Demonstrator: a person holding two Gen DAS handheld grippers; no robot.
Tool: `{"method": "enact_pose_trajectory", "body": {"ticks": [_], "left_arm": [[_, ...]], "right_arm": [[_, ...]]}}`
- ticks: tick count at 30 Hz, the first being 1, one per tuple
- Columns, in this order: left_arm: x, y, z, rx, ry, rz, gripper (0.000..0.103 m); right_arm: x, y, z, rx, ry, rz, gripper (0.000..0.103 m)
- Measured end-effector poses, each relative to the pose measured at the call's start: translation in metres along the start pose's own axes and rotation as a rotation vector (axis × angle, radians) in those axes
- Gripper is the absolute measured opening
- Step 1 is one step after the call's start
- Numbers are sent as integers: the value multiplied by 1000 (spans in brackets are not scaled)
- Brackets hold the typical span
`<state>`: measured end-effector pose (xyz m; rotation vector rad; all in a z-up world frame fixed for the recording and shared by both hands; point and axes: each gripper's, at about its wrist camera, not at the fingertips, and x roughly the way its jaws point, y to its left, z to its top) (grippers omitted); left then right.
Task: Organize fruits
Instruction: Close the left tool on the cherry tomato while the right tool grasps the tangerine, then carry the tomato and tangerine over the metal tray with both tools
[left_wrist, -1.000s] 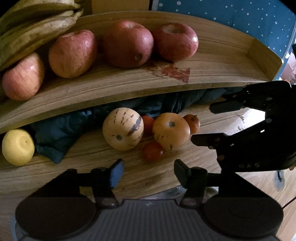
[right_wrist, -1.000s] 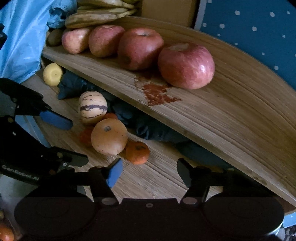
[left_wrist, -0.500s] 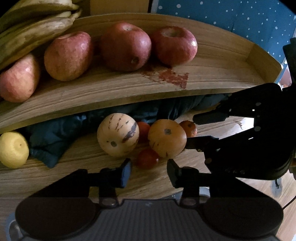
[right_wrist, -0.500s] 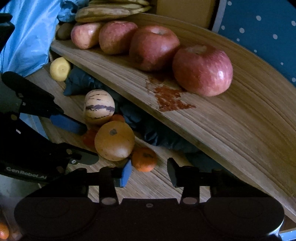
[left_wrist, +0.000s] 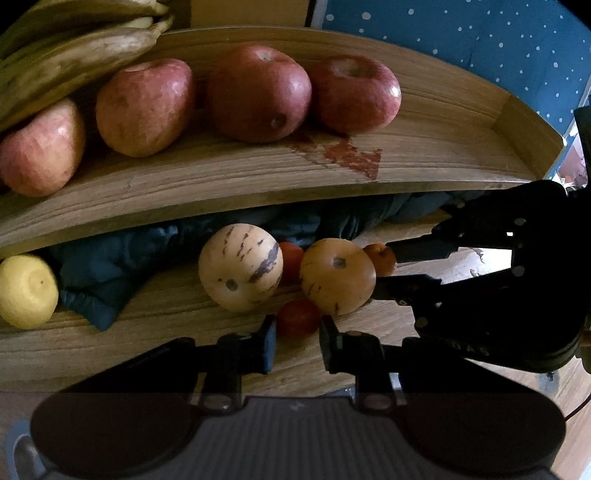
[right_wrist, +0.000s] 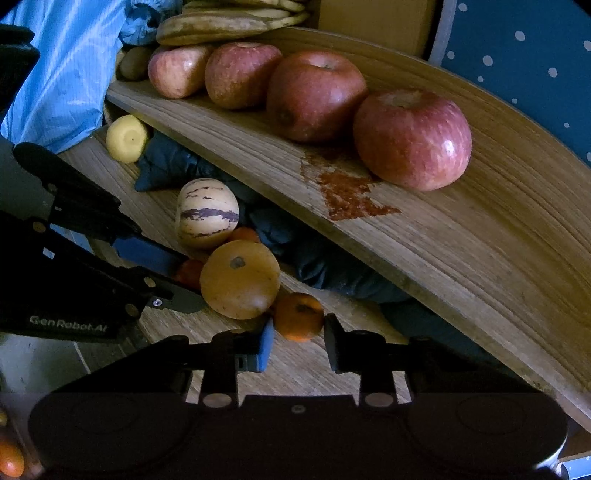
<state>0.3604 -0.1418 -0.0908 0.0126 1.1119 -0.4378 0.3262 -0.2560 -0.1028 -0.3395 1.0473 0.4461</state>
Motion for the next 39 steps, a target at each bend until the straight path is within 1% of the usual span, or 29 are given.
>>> {"method": "enact_pose_trajectory", "body": {"ticks": [6,22,31,39], "left_arm": [[-6,1,-5,10,10,-2,26],[-36,8,-19,22,-3,-37,26],[-68,19,-28,42,-36,-55,26],[-97,36,-44,47,-54,-48,26]], "right_arm": [[-4,6,-2,13,-3,-4,31],[-32,33,-16,97,-6,-34,31],[-53,59,-12,112,-24,-58,31],[-73,96,-5,100,-46,-68,31]]}}
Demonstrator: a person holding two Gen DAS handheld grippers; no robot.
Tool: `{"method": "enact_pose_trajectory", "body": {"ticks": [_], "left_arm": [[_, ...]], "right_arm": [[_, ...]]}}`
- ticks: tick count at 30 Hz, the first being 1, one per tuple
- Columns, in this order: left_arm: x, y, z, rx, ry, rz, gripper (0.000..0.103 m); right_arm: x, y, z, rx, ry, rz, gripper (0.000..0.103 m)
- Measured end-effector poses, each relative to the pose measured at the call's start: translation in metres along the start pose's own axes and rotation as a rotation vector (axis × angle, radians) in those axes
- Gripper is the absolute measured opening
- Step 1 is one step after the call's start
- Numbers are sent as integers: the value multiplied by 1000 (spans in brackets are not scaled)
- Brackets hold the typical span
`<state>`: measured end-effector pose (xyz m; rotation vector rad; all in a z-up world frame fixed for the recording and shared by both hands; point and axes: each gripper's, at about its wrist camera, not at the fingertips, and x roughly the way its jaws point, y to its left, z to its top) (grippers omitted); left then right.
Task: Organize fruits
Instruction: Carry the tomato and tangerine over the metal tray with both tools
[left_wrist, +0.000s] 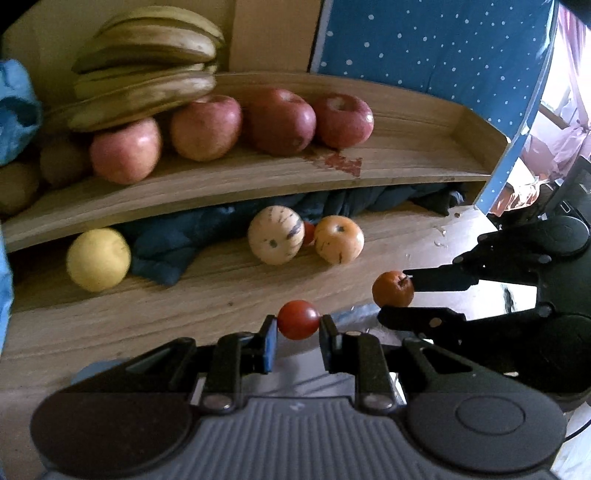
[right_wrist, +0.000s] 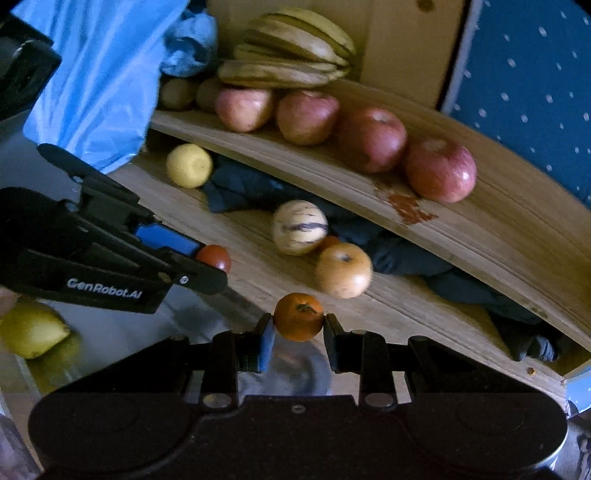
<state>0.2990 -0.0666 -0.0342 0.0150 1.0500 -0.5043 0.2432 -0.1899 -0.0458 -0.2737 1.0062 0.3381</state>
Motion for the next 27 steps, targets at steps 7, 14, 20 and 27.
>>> {"method": "enact_pose_trajectory", "body": {"ticks": [7,14,20,27], "left_arm": [[-28,17,-23,-8,-8,15,26],[-54,40,-50,-28,0,36,26],[-70,54,-71,-43,11,45,26],[-79,64,-84,-61,20,50,26]], "right_arm": [[-12,41,-3,-18,-7,19,31],[-20,88,-4,-46,-9,49,31],[-23,123,-8,-74,3,83,31],[-24,155,-18,-106,33,114,31]]}}
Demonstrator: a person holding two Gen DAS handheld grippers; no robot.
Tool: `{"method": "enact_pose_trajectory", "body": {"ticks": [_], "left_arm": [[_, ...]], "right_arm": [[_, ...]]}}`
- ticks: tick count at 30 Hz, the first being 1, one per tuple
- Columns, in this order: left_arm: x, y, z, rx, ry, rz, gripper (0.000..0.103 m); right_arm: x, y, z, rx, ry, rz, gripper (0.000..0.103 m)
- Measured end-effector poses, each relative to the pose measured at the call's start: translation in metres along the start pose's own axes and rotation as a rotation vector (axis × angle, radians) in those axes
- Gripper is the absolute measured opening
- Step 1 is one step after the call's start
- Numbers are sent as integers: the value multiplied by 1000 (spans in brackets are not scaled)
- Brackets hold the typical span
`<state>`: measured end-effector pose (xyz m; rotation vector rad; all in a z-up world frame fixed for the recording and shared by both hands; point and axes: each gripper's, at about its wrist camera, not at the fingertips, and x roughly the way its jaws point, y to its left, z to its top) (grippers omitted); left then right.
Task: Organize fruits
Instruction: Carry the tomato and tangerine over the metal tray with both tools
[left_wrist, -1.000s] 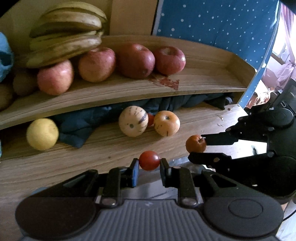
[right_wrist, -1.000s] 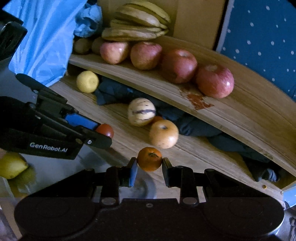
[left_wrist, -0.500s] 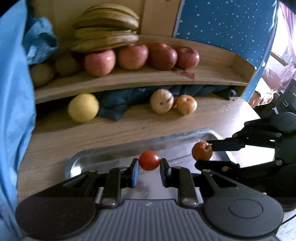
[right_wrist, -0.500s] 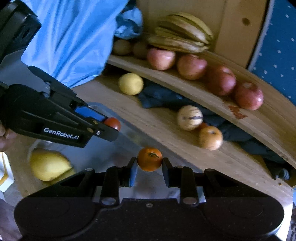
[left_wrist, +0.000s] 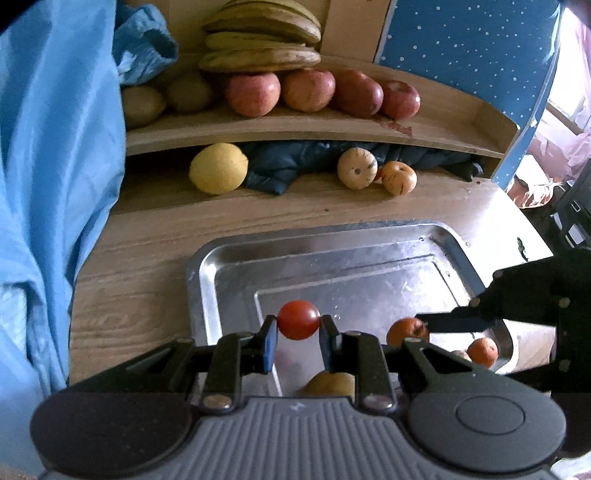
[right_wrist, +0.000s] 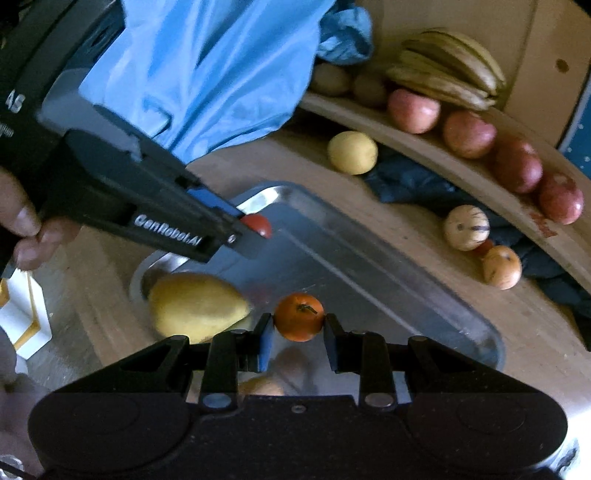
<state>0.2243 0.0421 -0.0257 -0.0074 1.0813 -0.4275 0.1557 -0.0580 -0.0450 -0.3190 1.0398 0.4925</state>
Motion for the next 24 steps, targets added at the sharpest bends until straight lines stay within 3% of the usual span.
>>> {"method": "enact_pose_trajectory", "body": {"ticks": [24], "left_arm": [[-5,14,-20,-26,45,23,26]], "right_arm": [[14,32,-6,-106,95,32,31]]}}
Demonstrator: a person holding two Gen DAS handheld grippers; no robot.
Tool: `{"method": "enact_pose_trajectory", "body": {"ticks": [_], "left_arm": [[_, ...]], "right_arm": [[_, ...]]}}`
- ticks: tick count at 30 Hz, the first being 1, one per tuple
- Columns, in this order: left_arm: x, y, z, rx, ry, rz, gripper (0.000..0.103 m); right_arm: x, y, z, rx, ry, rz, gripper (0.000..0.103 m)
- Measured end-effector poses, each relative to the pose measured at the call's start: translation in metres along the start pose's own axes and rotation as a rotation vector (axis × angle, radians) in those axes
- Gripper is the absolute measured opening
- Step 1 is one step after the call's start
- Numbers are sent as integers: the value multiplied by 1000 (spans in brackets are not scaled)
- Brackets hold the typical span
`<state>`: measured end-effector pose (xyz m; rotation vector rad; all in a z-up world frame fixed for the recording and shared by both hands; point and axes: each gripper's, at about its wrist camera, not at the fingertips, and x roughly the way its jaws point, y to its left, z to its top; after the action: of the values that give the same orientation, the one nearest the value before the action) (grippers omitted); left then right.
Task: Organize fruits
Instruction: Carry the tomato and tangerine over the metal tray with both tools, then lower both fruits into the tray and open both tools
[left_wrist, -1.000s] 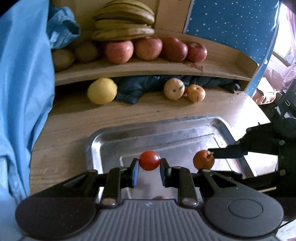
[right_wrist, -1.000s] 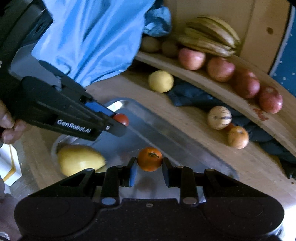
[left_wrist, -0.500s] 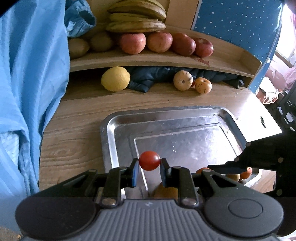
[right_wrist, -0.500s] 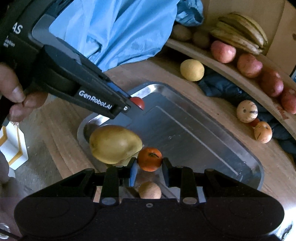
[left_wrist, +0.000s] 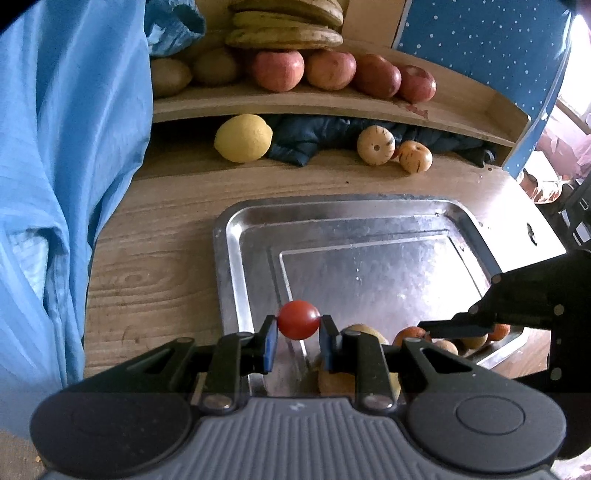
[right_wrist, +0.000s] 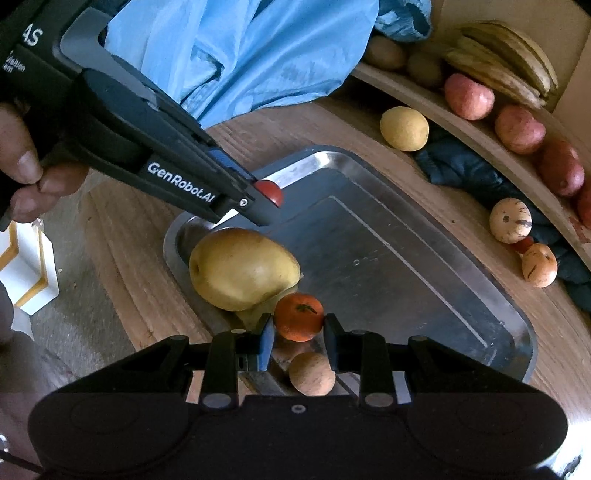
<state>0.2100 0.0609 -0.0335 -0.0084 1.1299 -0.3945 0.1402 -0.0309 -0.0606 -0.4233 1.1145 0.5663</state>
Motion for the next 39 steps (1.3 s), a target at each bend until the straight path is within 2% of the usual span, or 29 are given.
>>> {"method": "enact_pose_trajectory", "body": {"ticks": [30,39], "left_arm": [[-4,3,-6,14,65,31,27],[-11,3,-10,36,81,20,28]], "right_arm": [[3,0,-2,11,12,10,32],[-3,-1,-6,44,1,-14,40]]}}
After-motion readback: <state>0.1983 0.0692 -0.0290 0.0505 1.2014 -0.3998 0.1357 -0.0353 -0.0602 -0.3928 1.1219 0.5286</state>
